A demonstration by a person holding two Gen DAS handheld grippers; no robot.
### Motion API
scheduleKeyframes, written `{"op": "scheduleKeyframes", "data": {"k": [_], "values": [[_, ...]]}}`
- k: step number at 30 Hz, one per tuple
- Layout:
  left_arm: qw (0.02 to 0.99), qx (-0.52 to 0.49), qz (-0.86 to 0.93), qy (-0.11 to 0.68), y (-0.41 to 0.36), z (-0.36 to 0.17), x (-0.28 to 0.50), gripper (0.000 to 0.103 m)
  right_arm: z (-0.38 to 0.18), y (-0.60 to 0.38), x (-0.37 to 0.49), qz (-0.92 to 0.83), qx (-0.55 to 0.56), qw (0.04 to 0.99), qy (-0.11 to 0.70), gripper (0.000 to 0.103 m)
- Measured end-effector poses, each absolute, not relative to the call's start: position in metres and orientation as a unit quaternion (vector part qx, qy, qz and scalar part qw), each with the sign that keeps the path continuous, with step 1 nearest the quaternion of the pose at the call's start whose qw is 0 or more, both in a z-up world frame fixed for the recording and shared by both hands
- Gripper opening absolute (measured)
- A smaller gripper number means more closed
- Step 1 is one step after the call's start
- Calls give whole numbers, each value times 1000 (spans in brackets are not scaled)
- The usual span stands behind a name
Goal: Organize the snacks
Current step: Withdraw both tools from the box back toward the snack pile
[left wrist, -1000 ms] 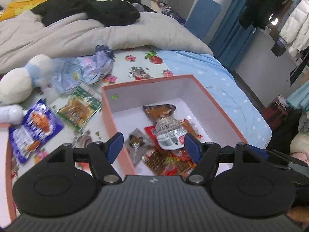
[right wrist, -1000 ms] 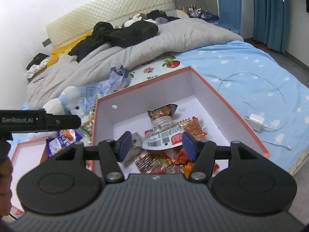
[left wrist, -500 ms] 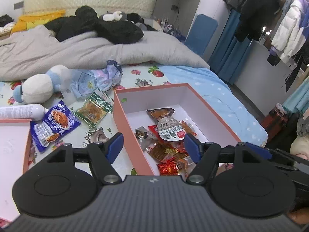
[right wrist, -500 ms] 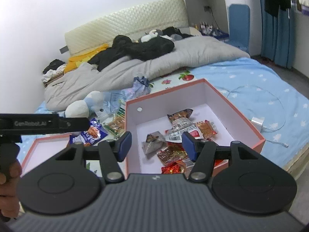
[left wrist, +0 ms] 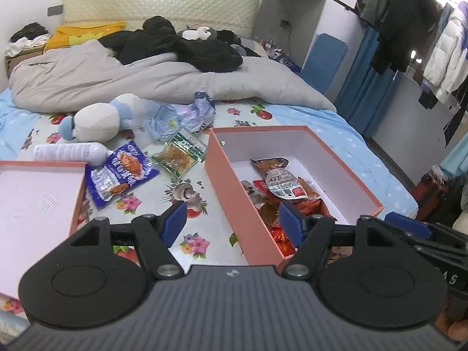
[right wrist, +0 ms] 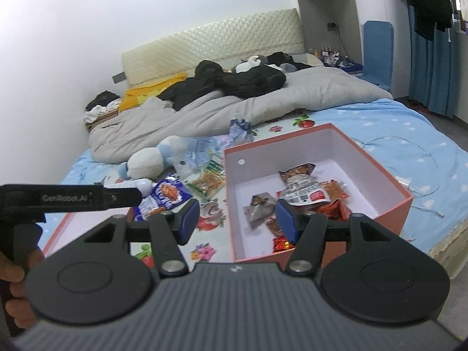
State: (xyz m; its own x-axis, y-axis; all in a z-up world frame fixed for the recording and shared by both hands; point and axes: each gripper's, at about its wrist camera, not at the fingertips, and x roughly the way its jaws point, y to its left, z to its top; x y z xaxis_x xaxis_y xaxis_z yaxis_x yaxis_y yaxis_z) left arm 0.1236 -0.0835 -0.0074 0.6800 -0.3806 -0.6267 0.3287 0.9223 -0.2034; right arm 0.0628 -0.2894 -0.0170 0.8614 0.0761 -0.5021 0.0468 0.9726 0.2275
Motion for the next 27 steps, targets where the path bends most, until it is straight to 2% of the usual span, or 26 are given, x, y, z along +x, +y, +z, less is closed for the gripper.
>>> {"op": "scheduleKeyframes", "data": {"k": [15,27], "values": [[912,-60,-165,371,-37,-32,105,75,-31,-241,59,46,97,954,280,60],[909,-71,-143,386,-15,-48,134,80,-44,-218,90,57,85,949,297,60]]}}
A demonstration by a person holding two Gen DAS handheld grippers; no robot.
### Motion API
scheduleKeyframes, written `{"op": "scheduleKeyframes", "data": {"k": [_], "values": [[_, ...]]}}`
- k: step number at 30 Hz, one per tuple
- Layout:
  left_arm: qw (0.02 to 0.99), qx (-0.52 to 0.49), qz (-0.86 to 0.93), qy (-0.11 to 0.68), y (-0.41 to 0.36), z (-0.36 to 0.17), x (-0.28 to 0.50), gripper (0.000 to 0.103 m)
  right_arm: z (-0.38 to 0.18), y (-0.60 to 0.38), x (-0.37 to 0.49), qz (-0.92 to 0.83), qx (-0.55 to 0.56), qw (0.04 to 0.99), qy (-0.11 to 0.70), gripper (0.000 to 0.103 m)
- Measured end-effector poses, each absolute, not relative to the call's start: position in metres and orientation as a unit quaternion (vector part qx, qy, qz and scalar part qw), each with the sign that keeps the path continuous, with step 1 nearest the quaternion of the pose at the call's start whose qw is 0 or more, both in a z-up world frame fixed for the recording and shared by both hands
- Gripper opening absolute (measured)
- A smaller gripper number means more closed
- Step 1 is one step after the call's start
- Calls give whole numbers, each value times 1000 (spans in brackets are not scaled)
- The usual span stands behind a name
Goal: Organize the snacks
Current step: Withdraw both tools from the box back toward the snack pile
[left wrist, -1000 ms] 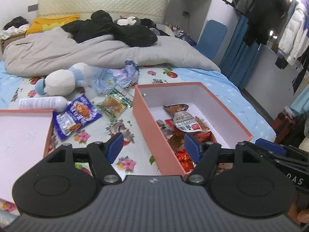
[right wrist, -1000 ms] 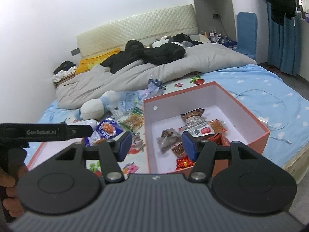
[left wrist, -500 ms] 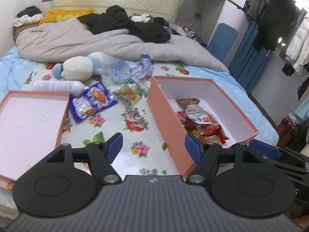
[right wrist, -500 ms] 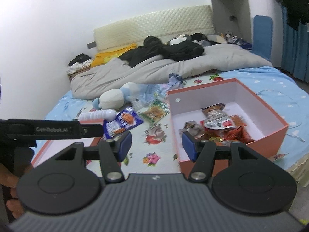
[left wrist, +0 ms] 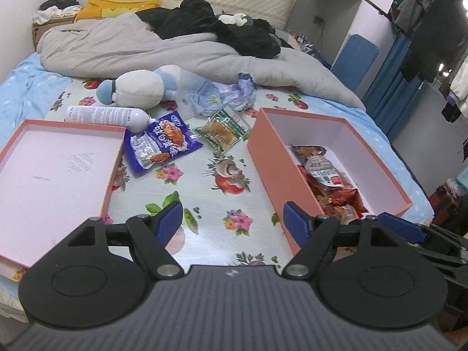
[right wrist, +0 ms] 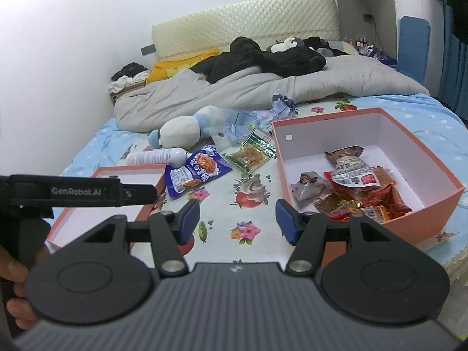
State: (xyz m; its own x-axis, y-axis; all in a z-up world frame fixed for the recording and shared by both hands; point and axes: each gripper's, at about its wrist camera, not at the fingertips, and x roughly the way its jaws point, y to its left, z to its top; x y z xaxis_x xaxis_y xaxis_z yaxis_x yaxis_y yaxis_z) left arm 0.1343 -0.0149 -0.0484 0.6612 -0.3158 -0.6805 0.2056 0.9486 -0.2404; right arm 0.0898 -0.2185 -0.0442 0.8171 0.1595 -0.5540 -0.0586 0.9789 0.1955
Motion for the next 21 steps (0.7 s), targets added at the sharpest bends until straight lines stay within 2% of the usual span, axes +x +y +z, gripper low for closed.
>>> {"op": "scheduleKeyframes", "data": {"k": [14,21], "values": [[910,-75,-120,390,10,-71,190,81,-63,-195,145,57,65,950,299,60],[904,-91,-107,404,31,-96,244,82,-83,-177,190,63,46,948,308,60]]}}
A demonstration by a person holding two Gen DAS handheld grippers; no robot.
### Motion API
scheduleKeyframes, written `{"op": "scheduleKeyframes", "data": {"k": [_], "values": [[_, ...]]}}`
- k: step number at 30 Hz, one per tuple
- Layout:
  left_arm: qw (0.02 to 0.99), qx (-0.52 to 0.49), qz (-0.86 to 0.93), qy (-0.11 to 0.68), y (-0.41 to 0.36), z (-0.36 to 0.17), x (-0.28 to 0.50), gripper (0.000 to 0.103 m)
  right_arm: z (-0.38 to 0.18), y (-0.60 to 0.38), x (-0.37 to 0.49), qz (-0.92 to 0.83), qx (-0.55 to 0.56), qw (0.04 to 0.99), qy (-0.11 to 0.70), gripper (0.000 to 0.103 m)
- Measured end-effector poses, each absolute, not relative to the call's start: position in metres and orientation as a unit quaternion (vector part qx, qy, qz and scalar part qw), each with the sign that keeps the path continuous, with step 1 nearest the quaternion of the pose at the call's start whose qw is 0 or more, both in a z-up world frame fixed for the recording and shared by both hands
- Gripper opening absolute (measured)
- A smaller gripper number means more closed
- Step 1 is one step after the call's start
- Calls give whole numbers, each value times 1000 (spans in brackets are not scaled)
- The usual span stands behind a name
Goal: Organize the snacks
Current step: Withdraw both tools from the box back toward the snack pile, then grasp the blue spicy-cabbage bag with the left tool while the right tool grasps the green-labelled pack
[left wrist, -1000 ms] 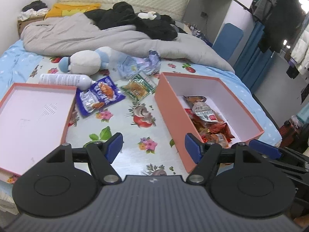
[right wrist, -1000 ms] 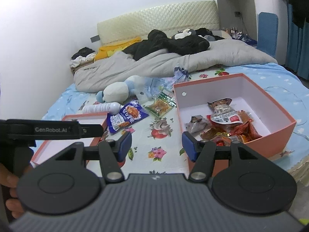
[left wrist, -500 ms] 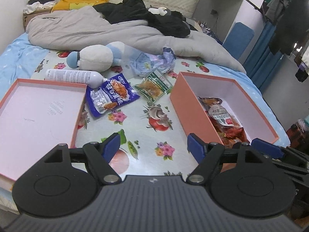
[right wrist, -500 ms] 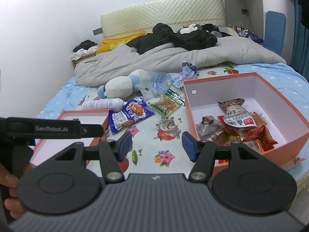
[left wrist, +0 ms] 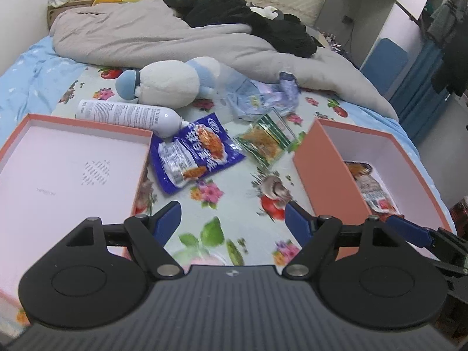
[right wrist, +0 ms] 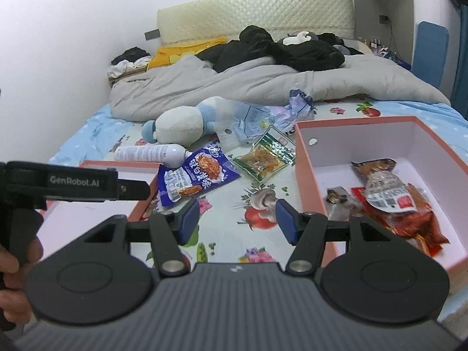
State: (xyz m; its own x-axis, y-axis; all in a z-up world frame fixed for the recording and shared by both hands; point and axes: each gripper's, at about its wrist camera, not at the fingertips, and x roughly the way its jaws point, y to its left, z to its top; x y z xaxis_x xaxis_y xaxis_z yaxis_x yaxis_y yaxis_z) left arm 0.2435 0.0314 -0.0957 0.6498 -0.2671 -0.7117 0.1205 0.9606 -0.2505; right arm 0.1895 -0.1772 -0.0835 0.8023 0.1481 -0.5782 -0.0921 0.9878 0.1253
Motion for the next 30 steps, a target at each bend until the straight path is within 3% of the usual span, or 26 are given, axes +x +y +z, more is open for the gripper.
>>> {"op": "scheduleKeyframes", "data": {"k": [6,15,30], "values": [[889,-91,-123,431,43,-127,312,82,-111,-165,245,82,16,943,323,60],[870,-9,-159,466,40,-170,403,82,-152,-163,337,70,22,924,375,60],[830,144,-230,487,28,-214,453,83,-184,-157,432,19,71,896,437,60]]}}
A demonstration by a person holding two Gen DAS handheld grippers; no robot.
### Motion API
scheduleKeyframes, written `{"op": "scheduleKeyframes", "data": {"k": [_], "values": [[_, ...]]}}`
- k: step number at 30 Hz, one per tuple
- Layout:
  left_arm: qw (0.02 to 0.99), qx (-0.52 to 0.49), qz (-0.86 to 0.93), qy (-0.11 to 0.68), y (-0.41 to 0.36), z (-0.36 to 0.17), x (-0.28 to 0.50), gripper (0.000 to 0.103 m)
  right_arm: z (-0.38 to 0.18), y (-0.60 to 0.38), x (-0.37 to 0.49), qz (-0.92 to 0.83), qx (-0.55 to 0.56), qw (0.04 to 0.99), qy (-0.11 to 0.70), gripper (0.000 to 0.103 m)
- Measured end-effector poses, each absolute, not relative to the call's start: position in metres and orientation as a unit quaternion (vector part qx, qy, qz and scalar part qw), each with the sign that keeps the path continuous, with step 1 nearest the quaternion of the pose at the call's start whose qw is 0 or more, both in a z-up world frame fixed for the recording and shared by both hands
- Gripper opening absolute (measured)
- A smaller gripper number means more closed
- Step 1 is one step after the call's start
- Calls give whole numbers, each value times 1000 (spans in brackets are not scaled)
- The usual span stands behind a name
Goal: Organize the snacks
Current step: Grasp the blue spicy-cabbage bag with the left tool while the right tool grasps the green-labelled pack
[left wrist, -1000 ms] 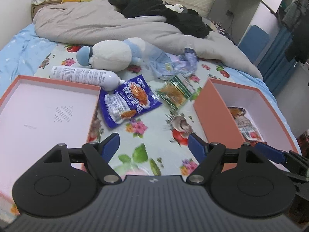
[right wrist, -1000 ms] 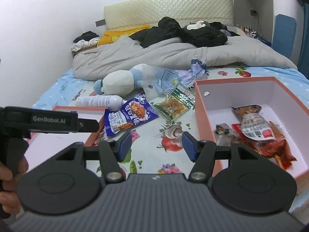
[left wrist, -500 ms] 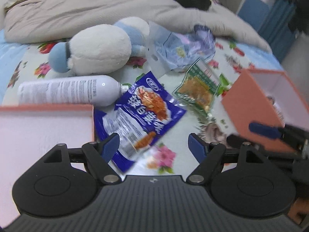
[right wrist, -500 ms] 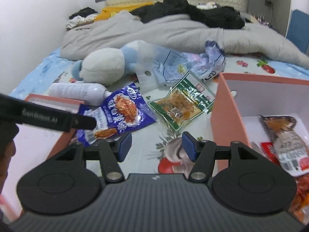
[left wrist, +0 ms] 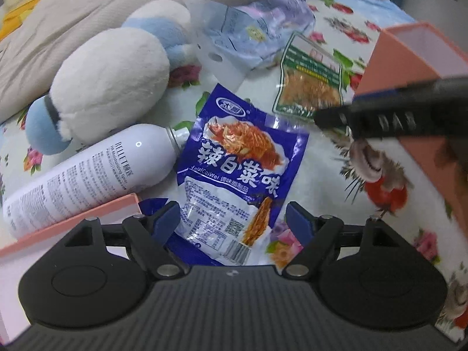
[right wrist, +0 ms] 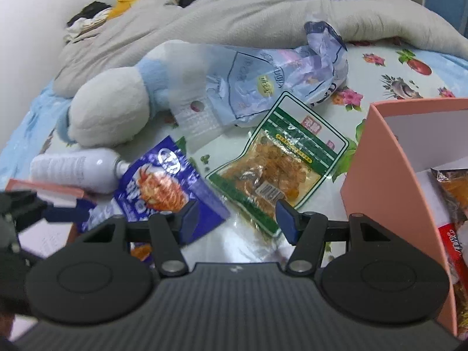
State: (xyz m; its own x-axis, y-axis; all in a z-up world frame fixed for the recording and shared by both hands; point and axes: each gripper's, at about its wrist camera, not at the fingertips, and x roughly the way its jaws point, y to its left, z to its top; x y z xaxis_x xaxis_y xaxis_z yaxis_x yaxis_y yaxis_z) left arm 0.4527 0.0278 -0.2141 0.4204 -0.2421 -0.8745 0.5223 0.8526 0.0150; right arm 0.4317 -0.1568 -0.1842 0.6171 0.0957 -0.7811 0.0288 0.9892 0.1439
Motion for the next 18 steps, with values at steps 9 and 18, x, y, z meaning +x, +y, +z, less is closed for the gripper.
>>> {"op": "scheduleKeyframes", "data": {"k": [9,18], "values": [[818,204,-243,481,18,-235,465,83,-203,-157,465,-1,72,890,450,85],[820,147,-216,509,17,-243,475,80,-227,-161,483,9,39,875,482,91]]}}
